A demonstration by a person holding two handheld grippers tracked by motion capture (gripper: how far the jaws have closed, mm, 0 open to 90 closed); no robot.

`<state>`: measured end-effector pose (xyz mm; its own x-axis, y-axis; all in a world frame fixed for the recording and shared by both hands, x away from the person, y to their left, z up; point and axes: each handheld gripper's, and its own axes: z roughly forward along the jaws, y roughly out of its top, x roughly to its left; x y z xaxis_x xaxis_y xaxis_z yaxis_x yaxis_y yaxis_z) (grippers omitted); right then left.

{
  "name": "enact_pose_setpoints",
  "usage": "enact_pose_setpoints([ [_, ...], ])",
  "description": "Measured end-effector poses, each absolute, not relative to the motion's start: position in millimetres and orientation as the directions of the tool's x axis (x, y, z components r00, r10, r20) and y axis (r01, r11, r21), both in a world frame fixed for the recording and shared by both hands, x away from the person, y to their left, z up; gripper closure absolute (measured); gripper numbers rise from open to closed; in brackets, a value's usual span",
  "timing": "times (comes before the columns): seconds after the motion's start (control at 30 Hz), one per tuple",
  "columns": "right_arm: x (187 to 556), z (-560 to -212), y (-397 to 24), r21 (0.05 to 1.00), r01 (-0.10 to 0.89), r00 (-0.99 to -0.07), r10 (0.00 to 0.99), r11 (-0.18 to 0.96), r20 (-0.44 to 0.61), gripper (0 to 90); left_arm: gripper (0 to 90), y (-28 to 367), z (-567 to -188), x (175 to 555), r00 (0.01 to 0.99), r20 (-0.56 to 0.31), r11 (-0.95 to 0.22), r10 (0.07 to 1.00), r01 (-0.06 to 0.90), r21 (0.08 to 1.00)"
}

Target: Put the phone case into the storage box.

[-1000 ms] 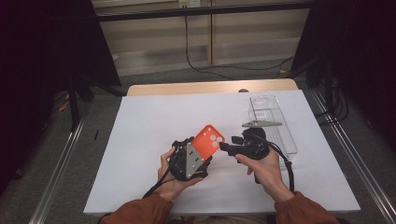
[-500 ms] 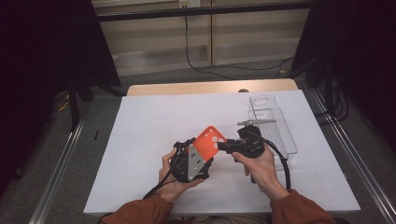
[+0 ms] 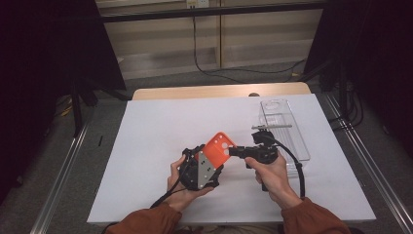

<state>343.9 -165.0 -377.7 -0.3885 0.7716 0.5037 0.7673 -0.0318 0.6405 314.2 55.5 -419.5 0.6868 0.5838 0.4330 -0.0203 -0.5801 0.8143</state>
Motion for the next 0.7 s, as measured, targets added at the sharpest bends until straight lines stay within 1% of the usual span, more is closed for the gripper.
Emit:
enact_pose_setpoints([
  [0.27, 342.3, -375.0, -165.5, 0.654, 0.755, -0.398, 0.762, -0.045, 0.512, 79.0, 15.9, 55.7, -420.2, 316.6, 0.677, 0.433, -0.574, 0.595, -0.020, 0.819],
  [0.33, 341.5, -373.6, -164.4, 0.667, 0.744, -0.414, 0.759, -0.037, 0.503, 79.6, 15.4, 57.7, -419.9, 319.0, 0.687, 0.416, -0.563, 0.596, -0.011, 0.826],
  [0.6, 338.7, -370.7, -161.1, 0.694, 0.719, -0.431, 0.759, -0.039, 0.489, 80.2, 13.4, 59.0, -419.8, 322.7, 0.695, 0.406, -0.551, 0.594, -0.016, 0.834],
  [0.7, 338.2, -369.3, -161.2, 0.703, 0.710, -0.435, 0.761, -0.039, 0.482, 80.2, 10.5, 59.5, -419.6, 323.6, 0.698, 0.401, -0.545, 0.594, -0.017, 0.838],
])
